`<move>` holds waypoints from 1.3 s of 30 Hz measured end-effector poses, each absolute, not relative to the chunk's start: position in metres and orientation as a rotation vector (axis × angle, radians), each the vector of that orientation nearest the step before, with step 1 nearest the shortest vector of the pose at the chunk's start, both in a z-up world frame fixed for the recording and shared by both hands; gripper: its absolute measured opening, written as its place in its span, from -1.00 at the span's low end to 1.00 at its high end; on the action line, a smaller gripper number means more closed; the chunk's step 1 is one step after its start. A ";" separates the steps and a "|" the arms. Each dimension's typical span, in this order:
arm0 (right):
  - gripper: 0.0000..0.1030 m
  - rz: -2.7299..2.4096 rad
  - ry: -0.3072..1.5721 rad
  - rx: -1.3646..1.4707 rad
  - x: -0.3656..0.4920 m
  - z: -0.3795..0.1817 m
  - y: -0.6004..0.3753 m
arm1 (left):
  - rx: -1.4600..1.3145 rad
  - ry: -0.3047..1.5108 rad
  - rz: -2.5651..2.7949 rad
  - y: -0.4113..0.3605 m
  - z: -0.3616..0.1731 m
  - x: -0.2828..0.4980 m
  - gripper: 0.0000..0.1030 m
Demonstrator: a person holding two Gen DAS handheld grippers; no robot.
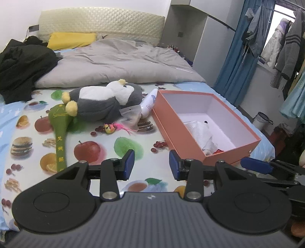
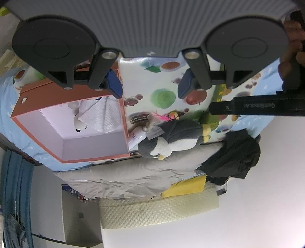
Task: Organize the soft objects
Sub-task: 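Withdraw both tools from the box back toward the pile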
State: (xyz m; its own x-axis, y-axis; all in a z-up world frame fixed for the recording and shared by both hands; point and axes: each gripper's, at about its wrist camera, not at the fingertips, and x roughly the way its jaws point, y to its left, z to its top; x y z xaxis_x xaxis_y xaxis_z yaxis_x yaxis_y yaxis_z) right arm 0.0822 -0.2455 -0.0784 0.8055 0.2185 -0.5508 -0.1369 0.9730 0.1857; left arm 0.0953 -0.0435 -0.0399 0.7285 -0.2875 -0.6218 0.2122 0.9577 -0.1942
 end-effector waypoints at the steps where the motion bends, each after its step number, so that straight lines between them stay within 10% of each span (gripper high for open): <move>1: 0.30 0.196 0.606 0.133 0.079 -0.079 -0.245 | -0.116 0.704 -0.278 -0.042 -0.041 0.092 -0.11; 39: 0.29 0.246 0.690 0.091 0.218 -0.149 -0.180 | -0.227 0.744 -0.112 0.021 -0.176 0.224 -0.03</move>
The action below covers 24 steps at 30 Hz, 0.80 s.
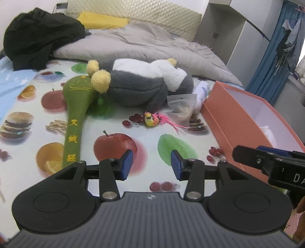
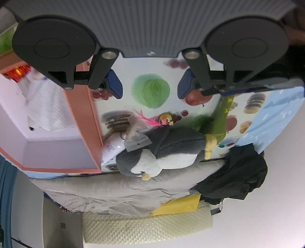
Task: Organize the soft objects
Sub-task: 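Withdraw both tools from the box back toward the pile, then grasp the pink-feathered bird toy with the left tool while the right tool grasps the clear zip bag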
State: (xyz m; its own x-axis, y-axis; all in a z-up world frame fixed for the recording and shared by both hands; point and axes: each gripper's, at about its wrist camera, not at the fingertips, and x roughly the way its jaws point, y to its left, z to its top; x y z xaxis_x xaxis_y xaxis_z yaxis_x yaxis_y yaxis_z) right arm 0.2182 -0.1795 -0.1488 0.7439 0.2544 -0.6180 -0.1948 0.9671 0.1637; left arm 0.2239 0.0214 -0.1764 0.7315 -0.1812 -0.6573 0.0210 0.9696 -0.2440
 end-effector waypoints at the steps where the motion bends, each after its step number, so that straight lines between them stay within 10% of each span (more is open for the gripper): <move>1: 0.29 0.244 0.692 0.092 0.225 -0.151 -0.177 | -0.237 0.748 -0.113 0.023 -0.180 0.231 -0.03; 24: 0.24 0.154 0.778 0.210 0.369 -0.225 -0.172 | -0.326 0.800 -0.163 0.020 -0.249 0.368 -0.03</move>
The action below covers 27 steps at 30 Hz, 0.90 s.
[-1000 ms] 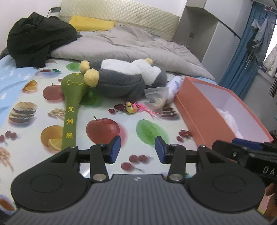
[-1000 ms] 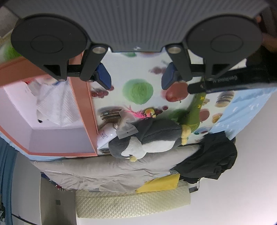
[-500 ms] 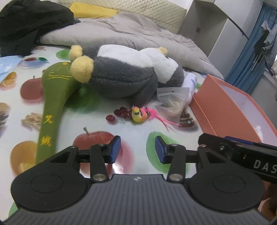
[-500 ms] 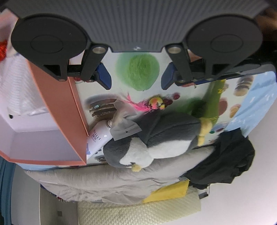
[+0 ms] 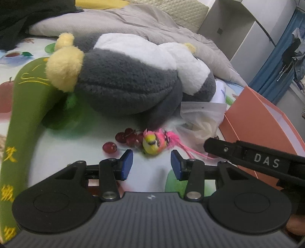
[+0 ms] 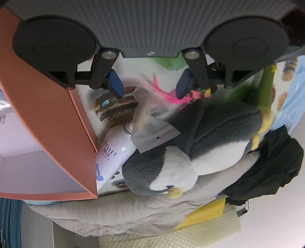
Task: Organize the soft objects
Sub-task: 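Grasp the pink-feathered bird toy with the left tool while the right tool grasps the clear zip bag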
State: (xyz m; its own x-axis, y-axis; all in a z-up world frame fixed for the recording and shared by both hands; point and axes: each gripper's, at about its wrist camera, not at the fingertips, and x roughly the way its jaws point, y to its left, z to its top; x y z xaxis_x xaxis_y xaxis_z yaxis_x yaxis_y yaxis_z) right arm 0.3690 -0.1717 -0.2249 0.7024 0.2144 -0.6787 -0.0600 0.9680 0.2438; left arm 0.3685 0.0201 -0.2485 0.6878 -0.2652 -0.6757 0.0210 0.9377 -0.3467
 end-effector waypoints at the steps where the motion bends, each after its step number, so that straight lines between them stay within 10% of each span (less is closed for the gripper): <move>1: 0.24 0.155 0.775 0.211 0.372 -0.226 -0.171 | -0.325 0.800 -0.165 0.020 -0.250 0.371 -0.03; 13: 0.15 0.125 0.767 0.236 0.400 -0.245 -0.170 | -0.337 0.743 -0.188 0.012 -0.262 0.387 -0.04; 18: -0.33 0.142 0.785 0.249 0.404 -0.248 -0.170 | -0.334 0.740 -0.189 0.012 -0.262 0.386 -0.17; 27: -0.60 0.148 0.768 0.197 0.390 -0.234 -0.165 | -0.308 0.726 -0.170 0.014 -0.250 0.376 -0.41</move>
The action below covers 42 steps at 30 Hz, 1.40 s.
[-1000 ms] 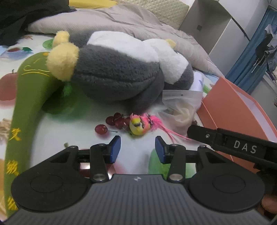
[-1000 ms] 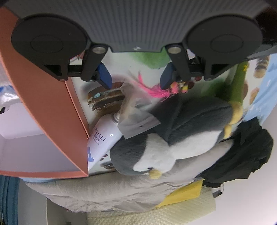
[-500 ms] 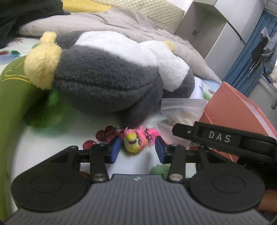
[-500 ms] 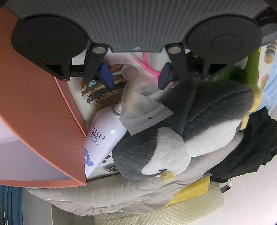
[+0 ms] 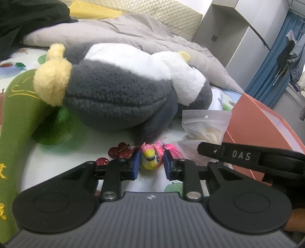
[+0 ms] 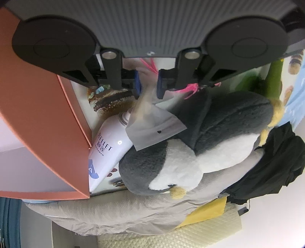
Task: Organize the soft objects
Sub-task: 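Grasp the pink-feathered bird toy with the left tool while the right tool grasps the clear zip bag, then carry the bird toy and zip bag into the box and open both tools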
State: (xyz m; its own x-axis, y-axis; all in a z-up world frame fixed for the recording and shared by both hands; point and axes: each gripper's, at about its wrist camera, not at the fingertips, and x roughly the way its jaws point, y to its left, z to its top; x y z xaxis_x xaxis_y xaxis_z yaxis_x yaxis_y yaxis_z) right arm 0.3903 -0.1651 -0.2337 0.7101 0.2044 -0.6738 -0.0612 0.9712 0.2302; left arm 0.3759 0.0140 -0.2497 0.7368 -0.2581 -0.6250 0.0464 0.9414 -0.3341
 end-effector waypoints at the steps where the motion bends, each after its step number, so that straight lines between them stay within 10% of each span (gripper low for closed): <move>1: -0.61 0.150 0.768 0.193 0.390 -0.232 -0.165 | -0.304 0.727 -0.169 0.014 -0.248 0.374 -0.41; 42: -0.67 0.229 0.769 0.094 0.210 -0.169 -0.179 | -0.244 0.733 -0.122 0.010 -0.181 0.196 -0.41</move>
State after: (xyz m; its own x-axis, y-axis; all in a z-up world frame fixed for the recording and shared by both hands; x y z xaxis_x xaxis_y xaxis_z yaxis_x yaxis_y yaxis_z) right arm 0.2102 -0.1787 -0.1692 0.6949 0.2390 -0.6782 -0.1705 0.9710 0.1675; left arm 0.1962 0.0096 -0.1808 0.7379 -0.1954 -0.6461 0.0254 0.9645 -0.2627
